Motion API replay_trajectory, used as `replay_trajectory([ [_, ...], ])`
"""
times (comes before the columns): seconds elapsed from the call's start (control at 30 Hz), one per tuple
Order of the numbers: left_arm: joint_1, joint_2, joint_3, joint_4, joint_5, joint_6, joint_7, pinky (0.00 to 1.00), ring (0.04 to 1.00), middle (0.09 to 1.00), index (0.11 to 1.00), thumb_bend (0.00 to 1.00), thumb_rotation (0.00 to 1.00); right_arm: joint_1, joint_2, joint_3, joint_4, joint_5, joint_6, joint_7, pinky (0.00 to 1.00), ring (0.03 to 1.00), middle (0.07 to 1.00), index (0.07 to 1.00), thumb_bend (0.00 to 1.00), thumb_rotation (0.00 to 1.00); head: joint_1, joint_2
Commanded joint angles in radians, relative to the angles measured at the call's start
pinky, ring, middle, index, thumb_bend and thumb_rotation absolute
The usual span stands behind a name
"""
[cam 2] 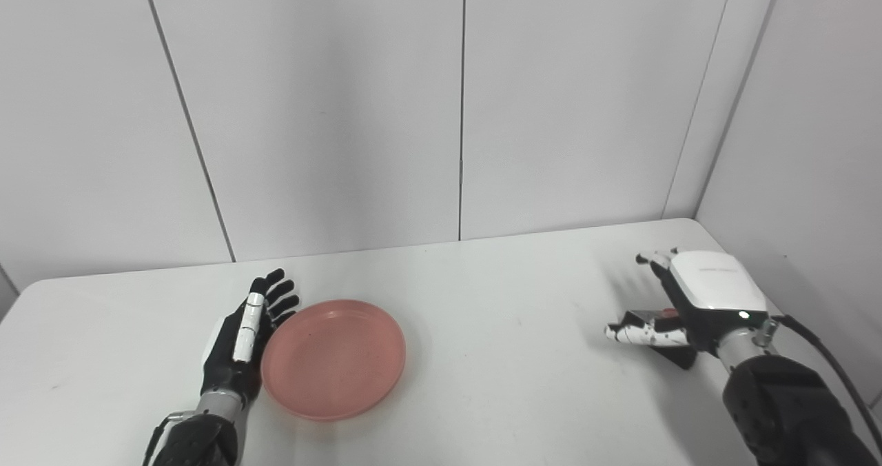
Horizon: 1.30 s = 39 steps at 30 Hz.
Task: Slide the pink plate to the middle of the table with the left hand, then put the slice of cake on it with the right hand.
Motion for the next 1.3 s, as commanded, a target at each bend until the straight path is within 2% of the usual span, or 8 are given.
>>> replay_trajectory([
  [0.0,-0.013,0.001,-0.007,-0.013,0.009,-0.005,-0.010,0.82,0.831,0.868,0.843,0.76,0.93,-0.040,-0.038,-0.007,0.003,0.009,0.032,0.012,0.90,0.919,0.898,0.845,1.00,0.69,0.002,0.002],
  [0.23,-0.007,-0.002,-0.005,-0.016,-0.003,-0.005,-0.018,0.84,0.823,0.868,0.843,0.75,0.93,-0.056,-0.038,0.014,0.117,0.026,0.006,-0.019,0.82,0.874,0.863,0.826,1.00,0.64,0.004,0.005],
  [0.47,0.001,0.000,-0.009,-0.023,-0.001,0.002,-0.022,0.84,0.820,0.864,0.849,0.75,0.94,-0.061,-0.012,0.005,0.318,0.131,-0.119,-0.239,0.64,0.735,0.767,0.765,0.99,0.58,0.010,0.010],
  [0.6,0.006,0.002,-0.011,-0.028,0.003,0.006,-0.024,0.84,0.814,0.861,0.851,0.76,0.94,-0.060,-0.011,0.018,0.412,0.173,-0.200,-0.357,0.53,0.633,0.704,0.722,0.90,0.53,0.014,0.012],
  [0.77,0.009,0.004,-0.011,-0.031,0.000,0.015,-0.029,0.83,0.813,0.865,0.844,0.76,0.92,-0.066,-0.003,0.035,0.530,0.205,-0.299,-0.516,0.34,0.413,0.477,0.519,0.77,0.40,0.019,0.013],
  [0.87,0.009,0.003,-0.011,-0.030,0.000,0.013,-0.030,0.83,0.811,0.867,0.847,0.76,0.92,-0.072,-0.002,0.050,0.595,0.217,-0.345,-0.590,0.26,0.321,0.384,0.416,0.72,0.42,0.019,0.014],
  [1.0,0.008,0.003,-0.015,-0.029,0.008,0.011,-0.026,0.81,0.804,0.866,0.843,0.76,0.92,-0.066,-0.006,0.064,0.601,0.232,-0.385,-0.642,0.16,0.211,0.269,0.308,0.61,0.46,0.021,0.015],
  [1.27,0.014,-0.001,-0.019,-0.048,0.014,0.035,-0.020,0.81,0.806,0.859,0.842,0.77,0.92,-0.053,-0.013,0.077,0.590,0.253,-0.432,-0.676,0.12,0.163,0.220,0.248,0.60,0.44,0.031,0.016],
])
